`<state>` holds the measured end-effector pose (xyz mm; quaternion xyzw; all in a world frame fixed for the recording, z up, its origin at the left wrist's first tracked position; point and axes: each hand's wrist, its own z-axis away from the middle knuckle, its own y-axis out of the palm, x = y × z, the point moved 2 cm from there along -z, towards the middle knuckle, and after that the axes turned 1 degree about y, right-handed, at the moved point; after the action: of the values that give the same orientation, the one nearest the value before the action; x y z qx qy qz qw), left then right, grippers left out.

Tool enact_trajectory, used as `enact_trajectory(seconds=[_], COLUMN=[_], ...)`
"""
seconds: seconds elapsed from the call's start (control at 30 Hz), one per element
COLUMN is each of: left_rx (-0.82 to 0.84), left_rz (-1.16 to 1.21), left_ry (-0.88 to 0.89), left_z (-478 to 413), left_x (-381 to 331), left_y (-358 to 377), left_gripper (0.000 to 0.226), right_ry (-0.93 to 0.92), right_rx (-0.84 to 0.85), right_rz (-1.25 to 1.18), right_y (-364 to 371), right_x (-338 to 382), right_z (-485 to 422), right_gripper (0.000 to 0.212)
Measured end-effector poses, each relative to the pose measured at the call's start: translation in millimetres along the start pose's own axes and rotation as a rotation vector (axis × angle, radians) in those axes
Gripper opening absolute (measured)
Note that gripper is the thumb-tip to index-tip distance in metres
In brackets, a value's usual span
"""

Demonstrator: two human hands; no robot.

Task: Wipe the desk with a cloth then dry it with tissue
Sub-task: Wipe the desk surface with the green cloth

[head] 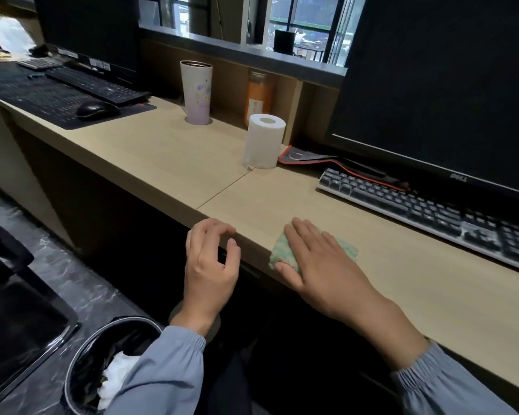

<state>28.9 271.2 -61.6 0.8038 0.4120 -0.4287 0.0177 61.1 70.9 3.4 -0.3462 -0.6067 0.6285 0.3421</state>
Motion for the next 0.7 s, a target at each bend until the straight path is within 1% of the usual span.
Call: enact_trajectory(seconds=[0.1, 0.2, 0.23, 0.27, 0.37, 0.5, 0.6, 0.7], left_rx=[-0.013, -0.023, -0.028, -0.032, -0.06, -0.091, -0.102, -0.093], left_rz=[0.032, 0.043, 0.04, 0.039, 0.028, 0.021, 0.008, 0.005], left_ry=[-0.001, -0.013, -0.024, -0.03, -0.043, -0.079, -0.077, -0.057], left_z=[1, 3, 2, 2, 0, -4, -5, -6], left_x=[0, 4, 6, 8, 12, 18, 18, 10], left_y=[-1, -8, -12, -14, -25, -36, -38, -31], left_gripper=[0.015, 0.016, 0.016, 0.016, 0.017, 0.017, 0.016, 0.016], right_ry=[0.021, 0.02, 0.006, -0.006, -0.044, -0.081, -0.091, -0.123], right_rx=[0.003, -0.039, -0.05, -0.053, -0.054, -0.052, -0.065, -0.079], right_rz=[0.05, 0.088, 0.091, 0.088, 0.08, 0.074, 0.079, 0.096], right_y=[2, 5, 7, 8, 8, 5, 5, 6], right_x=[-4, 13, 21, 28, 55, 89, 93, 77], right_z=[10, -11, -23, -36, -79, -123, -128, -104], right_gripper=[0.081, 0.094, 0.095, 0.093, 0.078, 0.075, 0.074, 0.073])
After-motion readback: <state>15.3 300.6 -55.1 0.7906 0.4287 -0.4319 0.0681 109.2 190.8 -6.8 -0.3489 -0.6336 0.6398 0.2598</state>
